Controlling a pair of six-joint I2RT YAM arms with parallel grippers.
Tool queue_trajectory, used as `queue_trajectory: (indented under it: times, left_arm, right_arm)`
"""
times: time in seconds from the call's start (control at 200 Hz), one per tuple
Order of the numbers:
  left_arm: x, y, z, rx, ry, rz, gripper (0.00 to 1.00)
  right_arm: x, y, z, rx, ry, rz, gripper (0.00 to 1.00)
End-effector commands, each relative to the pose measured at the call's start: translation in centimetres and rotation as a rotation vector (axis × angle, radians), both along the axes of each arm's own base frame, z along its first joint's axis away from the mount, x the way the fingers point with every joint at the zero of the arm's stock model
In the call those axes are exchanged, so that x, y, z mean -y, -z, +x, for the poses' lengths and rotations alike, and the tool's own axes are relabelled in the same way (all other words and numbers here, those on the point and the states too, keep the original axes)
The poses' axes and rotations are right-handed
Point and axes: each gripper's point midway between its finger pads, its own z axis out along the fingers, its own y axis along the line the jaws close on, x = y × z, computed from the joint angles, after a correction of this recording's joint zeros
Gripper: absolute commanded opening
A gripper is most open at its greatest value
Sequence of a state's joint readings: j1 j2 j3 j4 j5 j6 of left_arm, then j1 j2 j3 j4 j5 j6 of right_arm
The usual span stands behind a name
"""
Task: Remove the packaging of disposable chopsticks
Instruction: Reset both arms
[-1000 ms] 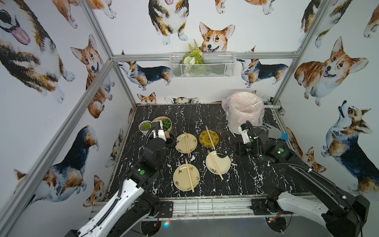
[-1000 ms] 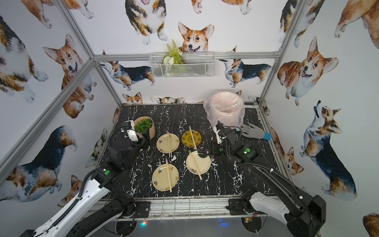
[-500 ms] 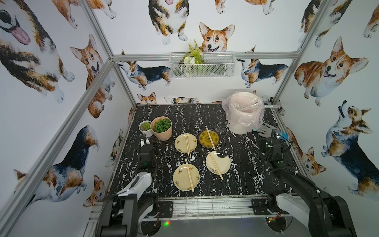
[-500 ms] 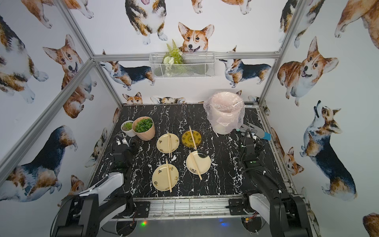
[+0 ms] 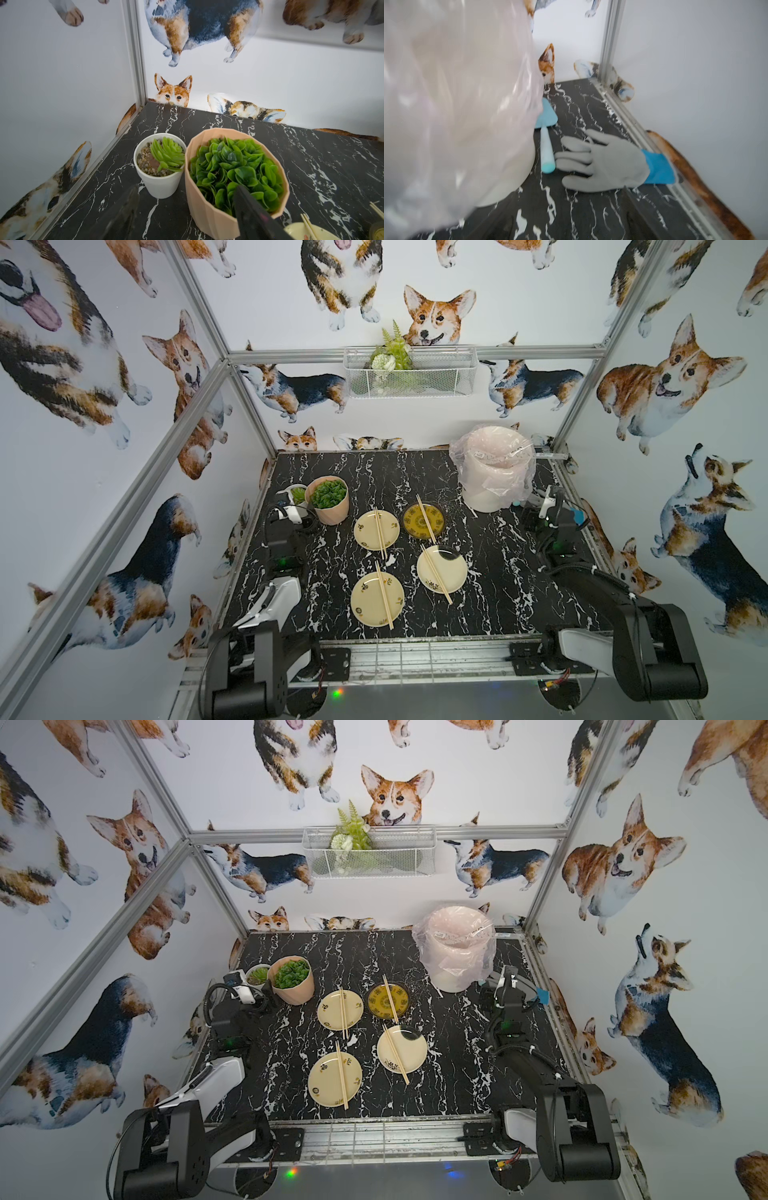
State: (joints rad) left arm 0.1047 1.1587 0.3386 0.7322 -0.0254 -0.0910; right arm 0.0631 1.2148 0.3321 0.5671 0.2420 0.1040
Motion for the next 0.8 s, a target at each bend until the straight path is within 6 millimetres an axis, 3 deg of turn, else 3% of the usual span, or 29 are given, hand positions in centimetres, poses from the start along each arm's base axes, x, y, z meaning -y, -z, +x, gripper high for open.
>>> queue_trajectory:
  times: [0.0,0.03,0.15,0.31,0.365,0.38,0.395,0.506,0.611,0.641,0.711,0.796]
  left_arm:
    - [-0.2,4.8,-0.3,-0.146,-0.003,0.010,0.79]
    - [-0.2,5.9,-0.1,-0.165,0.000,0.009,0.79]
    - [0.3,6.2,1.2,-0.194,0.043,0.010,0.80]
    - [0.4,6.9,2.1,-0.253,0.058,0.006,0.82]
    - [1.6,6.9,2.2,-0.251,0.118,0.009,0.83]
    - [1.9,6.9,2.2,-0.246,0.136,0.009,0.83]
    - [2.3,6.7,2.2,-0.234,0.154,0.007,0.83]
    - [4.7,5.5,0.9,-0.058,0.263,-0.012,0.87]
    - [6.6,7.1,0.0,0.013,0.304,0.060,0.99]
    - [7.0,6.7,0.1,0.045,0.302,0.085,1.00]
    - [6.2,7.2,0.5,-0.024,0.231,0.097,1.00]
    - [3.3,7.7,2.6,-0.122,0.015,0.104,1.00]
  right_arm:
    - [-1.2,-0.5,0.5,0.056,-0.087,-0.012,0.80]
    - [-0.9,-0.2,0.8,0.053,-0.086,0.002,0.80]
    - [-0.8,2.1,1.6,0.069,-0.105,0.030,0.81]
    - [1.2,2.5,1.6,-0.002,0.033,0.038,0.84]
    - [1.3,2.2,1.8,0.068,0.033,0.030,0.86]
    - [1.2,2.2,1.9,0.077,0.030,0.021,0.97]
    - [1.1,2.2,1.8,0.072,0.028,0.013,1.00]
    - [1.0,2.5,1.6,0.005,0.030,0.017,1.00]
    - [1.1,2.2,1.8,0.064,0.032,0.007,1.00]
    - [1.1,2.2,1.7,0.069,0.032,0.005,1.00]
    - [1.1,2.3,1.7,0.045,0.035,0.011,1.00]
    - [1.1,2.4,1.6,0.036,0.035,0.012,1.00]
